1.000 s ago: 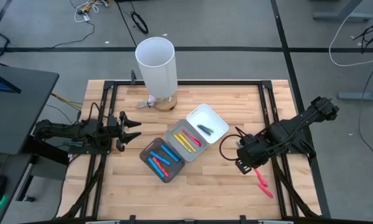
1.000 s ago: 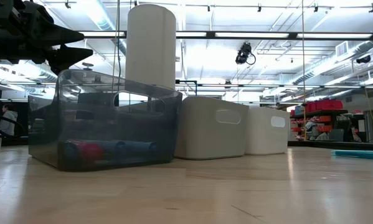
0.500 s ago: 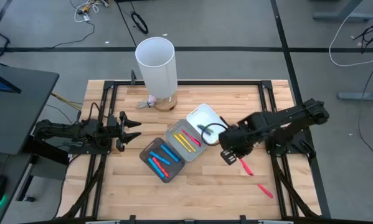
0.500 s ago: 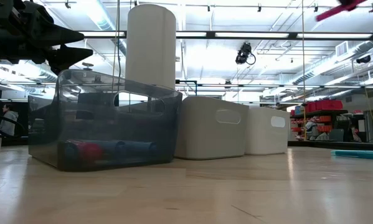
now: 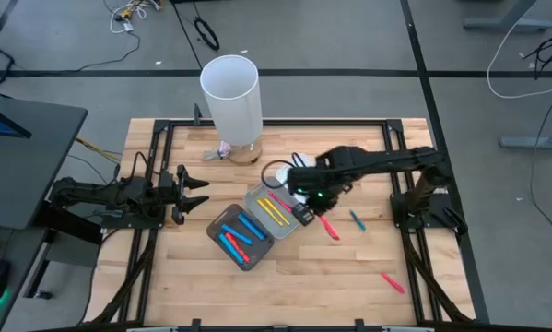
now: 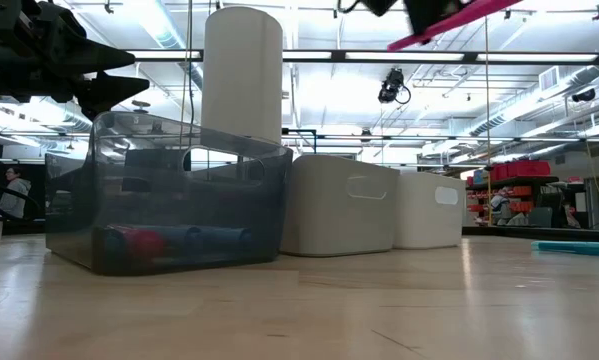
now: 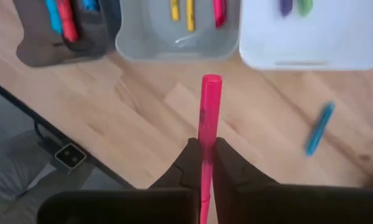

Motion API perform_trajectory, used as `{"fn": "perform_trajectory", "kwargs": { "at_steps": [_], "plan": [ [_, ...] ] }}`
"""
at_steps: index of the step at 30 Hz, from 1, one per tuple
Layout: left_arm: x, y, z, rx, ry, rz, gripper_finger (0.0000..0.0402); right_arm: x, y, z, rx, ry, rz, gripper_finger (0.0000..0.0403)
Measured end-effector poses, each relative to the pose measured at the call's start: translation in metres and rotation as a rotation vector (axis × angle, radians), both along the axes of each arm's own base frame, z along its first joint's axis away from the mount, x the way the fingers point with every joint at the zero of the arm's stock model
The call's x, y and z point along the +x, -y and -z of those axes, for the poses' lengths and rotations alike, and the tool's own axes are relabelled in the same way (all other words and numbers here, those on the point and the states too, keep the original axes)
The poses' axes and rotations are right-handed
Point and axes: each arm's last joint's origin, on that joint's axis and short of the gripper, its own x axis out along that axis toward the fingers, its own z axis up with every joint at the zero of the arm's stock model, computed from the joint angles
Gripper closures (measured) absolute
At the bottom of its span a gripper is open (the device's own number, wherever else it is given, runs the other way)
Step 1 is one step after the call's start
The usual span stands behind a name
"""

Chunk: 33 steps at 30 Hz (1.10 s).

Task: Pick & Place Markers
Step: Put the pink marker into the gray bin

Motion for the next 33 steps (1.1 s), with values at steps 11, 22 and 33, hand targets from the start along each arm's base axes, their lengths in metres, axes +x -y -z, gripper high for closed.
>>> {"fn": "perform_trajectory", "kwargs": {
  "at_steps": [11, 22, 33],
  "plan": [
    [0.0, 0.0, 0.0, -0.001, 0.0, 0.0, 0.0168, 0.057, 0.037, 0.006, -0.031, 0.047, -0.068, 0.0394],
    [0.0, 0.0, 0.0, 0.0, 0.0, 0.0, 0.0168, 0.087, 0.069, 0.027, -0.047, 0.043, -0.087, 0.0394],
    [0.0, 0.0, 0.0, 0.0, 0.0, 0.0, 0.0168, 0.101, 0.079, 0.045, -0.128, 0.046, -0.104, 0.0394]
  ]
}}
